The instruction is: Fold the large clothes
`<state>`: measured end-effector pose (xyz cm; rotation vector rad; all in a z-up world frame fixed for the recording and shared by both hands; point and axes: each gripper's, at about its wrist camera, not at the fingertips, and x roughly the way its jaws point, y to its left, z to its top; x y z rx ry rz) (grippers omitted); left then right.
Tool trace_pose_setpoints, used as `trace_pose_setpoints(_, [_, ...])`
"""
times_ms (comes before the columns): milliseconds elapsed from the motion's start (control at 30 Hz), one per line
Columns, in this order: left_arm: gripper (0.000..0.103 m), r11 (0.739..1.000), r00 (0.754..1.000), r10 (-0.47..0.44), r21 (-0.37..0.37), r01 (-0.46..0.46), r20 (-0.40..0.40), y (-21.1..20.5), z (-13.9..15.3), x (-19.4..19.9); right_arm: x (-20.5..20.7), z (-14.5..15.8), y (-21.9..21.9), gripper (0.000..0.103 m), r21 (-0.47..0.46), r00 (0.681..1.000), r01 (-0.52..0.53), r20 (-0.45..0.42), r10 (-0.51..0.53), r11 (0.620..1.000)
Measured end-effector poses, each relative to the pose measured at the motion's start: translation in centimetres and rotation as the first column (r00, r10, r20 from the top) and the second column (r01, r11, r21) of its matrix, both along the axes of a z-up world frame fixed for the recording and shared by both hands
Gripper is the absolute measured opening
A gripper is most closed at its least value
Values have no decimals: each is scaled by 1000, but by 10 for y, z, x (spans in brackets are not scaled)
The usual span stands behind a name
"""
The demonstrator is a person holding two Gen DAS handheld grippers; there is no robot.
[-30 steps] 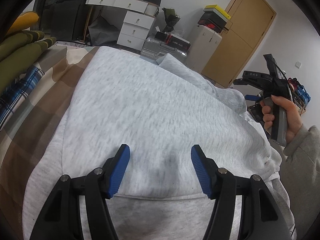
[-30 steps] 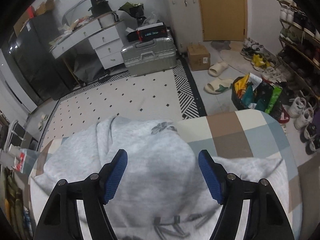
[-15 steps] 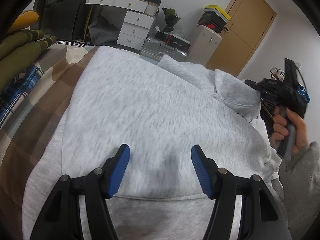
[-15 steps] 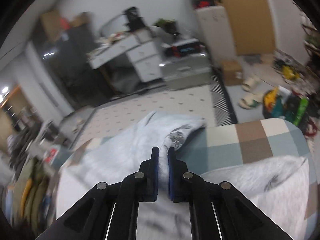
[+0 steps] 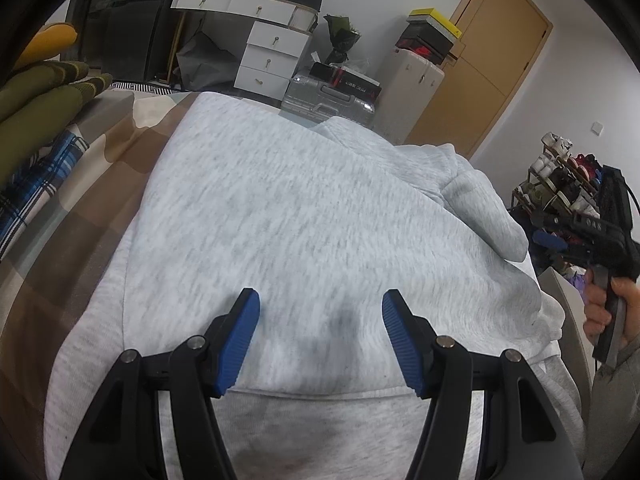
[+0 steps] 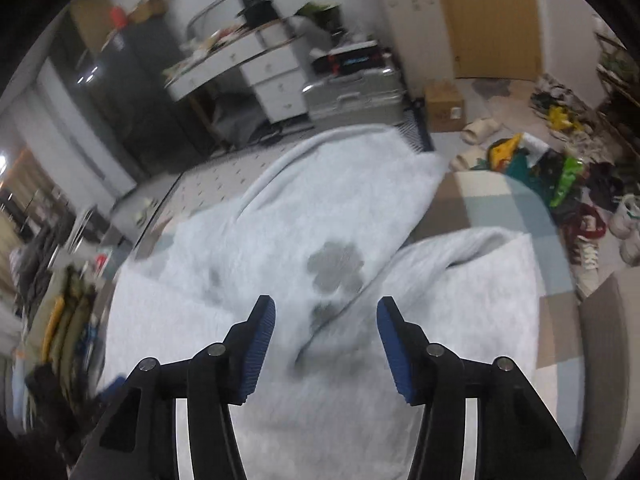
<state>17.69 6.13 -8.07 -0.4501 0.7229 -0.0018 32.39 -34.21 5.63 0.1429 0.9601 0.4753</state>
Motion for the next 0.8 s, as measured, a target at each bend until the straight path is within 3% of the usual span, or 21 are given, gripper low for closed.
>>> trace_pose_setpoints(67, [58, 1000, 1000, 0, 2, 0, -1, 0, 0, 1, 30, -4, -9, 61, 9, 988, 150, -25, -150, 989])
trace_pose_setpoints(167, [58, 1000, 1000, -1, -1, 1, 0, 0, -1, 1, 71, -28, -17, 62, 99, 952, 292, -130, -278, 951])
trace_pose_setpoints(267, [59, 1000, 1000, 0, -8, 0, 2, 0, -1, 1, 107, -60, -21, 62, 145, 919, 344, -256, -301, 928])
trace_pose_setpoints(333, [59, 1000, 1000, -1, -9, 1, 2, 0, -1, 1, 116, -70, -22, 59, 159, 905, 372, -283, -319, 914])
trace_pose_setpoints(367, [60, 1000, 1000, -2, -8, 2, 3, 0, -2, 1, 117, -72, -20, 32, 162, 903, 381, -279, -328, 910])
trace_pose_setpoints(433, [62, 1000, 1000, -7, -10, 7, 5, -1, -1, 2, 119, -69, -15, 5, 201, 916, 363, -256, -309, 910])
trace_pose_setpoints(500, [62, 1000, 1000, -7, -11, 7, 5, -1, -1, 2, 108, -50, -17, 4, 300, 940, 333, -174, -292, 894])
trace_pose_setpoints(600, [62, 1000, 1000, -6, -11, 6, 6, -3, 0, 1, 78, 9, -4, 4, 434, 981, 123, 84, -175, 893])
trace_pose_setpoints(667, [62, 1000, 1000, -5, -11, 5, 6, -4, 0, 1, 42, 53, 12, 4, 434, 971, -118, 241, 11, 893])
trace_pose_setpoints(700, [62, 1000, 1000, -5, -12, 5, 6, -3, 0, 1, 19, 69, 23, 4, 400, 944, -250, 304, 129, 882])
trace_pose_setpoints(733, [62, 1000, 1000, -4, -13, 5, 7, -3, 0, 0, -11, 82, 33, 4, 341, 898, -379, 361, 252, 860])
trace_pose_setpoints(800, [62, 1000, 1000, -4, -14, 4, 8, -3, 0, 0, -76, 89, 52, 5, 172, 776, -590, 391, 495, 789])
